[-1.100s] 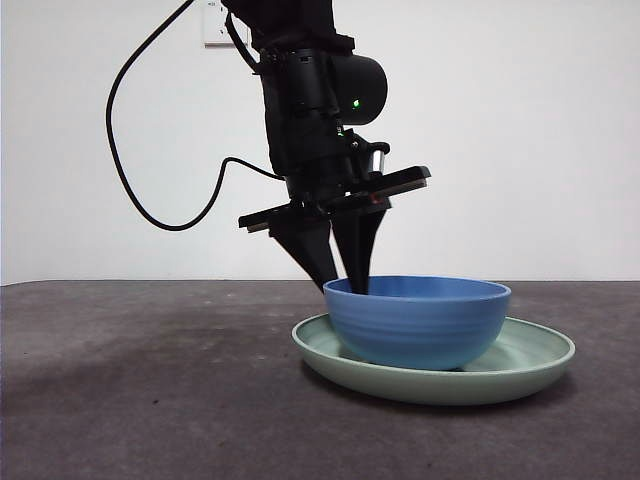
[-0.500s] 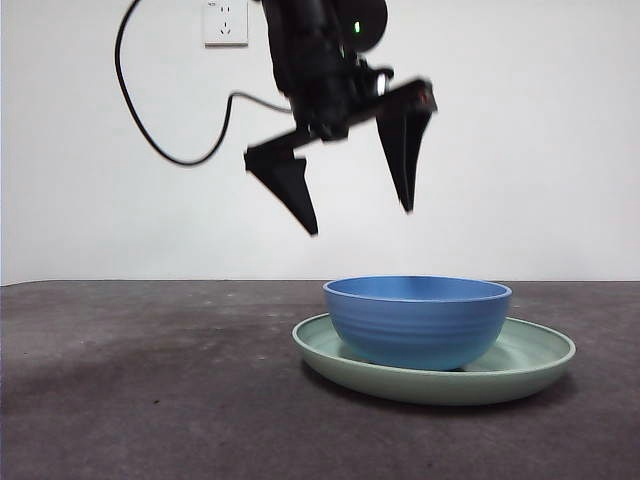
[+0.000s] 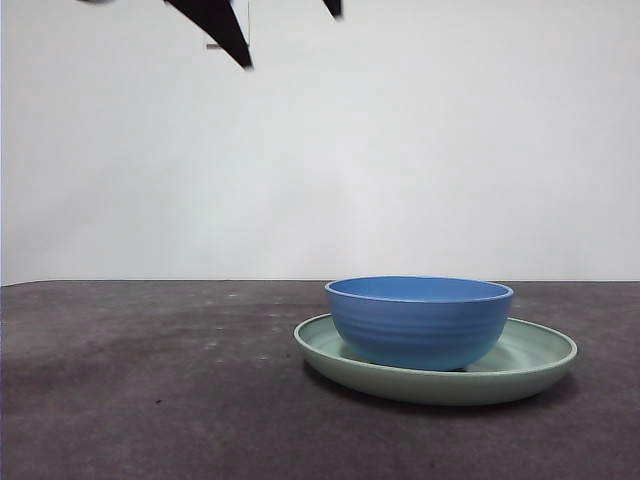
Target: Pick up the blue bowl, put it on the green plate, put it on desk
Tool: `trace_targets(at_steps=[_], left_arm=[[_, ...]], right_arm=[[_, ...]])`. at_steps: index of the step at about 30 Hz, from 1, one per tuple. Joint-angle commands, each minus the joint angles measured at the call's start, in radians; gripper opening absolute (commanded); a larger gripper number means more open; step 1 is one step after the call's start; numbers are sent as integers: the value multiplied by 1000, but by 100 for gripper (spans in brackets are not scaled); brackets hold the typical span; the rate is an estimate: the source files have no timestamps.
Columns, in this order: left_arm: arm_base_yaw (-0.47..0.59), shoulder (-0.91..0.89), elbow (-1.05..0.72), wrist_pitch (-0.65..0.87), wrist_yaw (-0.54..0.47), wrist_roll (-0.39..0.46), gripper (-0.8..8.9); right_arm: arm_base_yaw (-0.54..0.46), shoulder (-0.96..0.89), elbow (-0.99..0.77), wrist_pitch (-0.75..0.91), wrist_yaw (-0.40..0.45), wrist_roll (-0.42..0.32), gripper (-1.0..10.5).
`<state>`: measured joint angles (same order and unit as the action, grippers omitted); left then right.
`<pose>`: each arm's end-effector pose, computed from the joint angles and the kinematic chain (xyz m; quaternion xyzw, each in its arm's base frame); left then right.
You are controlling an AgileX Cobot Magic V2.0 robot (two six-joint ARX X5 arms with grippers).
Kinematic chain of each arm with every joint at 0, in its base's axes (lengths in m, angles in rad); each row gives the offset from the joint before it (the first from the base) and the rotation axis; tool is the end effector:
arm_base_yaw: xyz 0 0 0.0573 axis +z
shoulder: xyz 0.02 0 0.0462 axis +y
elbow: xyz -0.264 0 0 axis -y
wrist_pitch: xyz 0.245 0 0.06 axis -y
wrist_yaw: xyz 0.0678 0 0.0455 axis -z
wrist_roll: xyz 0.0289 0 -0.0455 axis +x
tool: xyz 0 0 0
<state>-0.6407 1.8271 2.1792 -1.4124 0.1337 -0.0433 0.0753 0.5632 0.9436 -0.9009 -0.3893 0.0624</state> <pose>0.2729 -0.2083 0.4155 0.1095 0.4964 -0.3151 0.8014 0.0829 0.0173 0.3441 0.0695 0.2610 0.2144 0.9387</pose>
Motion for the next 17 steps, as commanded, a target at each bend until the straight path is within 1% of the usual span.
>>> trace_targets(at_steps=[1,2,3,4,8,13,15,17], left_arm=[[3,-65,-40,-32,-11,10,623],[7,-111,-89,-31,-11,11,682],[8,-150,-137,-30,-11,14,711],[8,-196,-200,-16,-11,18,720],[8,-376,-474,90,-10,24,719],[6,-542,-747,222,-6,25,719],[6,-619,-859,302,-3,37,719],[6,-701,-971,393,21,66,719]], right_arm=[[-1,4,20,10,2,34,536],[-1,6,20,10,1,49,536],[-1,13,20,9,1,58,536],[-1,22,20,8,1,62,536],[-1,92,20,-4,-8,67,536],[-1,181,20,-51,-14,63,536],[-1,218,20,-58,-24,60,536],[-1,252,20,-58,-55,56,536]])
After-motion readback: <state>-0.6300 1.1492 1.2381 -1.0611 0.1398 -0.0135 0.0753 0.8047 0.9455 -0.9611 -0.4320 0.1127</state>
